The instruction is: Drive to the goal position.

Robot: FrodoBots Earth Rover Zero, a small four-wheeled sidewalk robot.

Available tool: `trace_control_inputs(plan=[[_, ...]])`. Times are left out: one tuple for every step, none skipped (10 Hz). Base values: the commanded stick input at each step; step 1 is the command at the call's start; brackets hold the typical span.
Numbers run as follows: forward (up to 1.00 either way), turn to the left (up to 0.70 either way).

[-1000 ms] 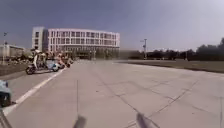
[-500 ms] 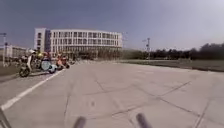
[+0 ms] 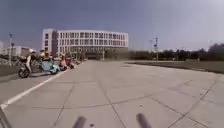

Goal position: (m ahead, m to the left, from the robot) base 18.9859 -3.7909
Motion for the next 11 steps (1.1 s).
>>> trace_control_inputs(plan=[[1.0, 0.0], [1.0, 0.0], [1.0, 0.0], [1.0, 0.0], [1.0, 0.0], [1.0, 0.0], [1.0, 0.0], [1.0, 0.0], [1.0, 0.0], [1.0, 0.0], [1.0, 0.0]])
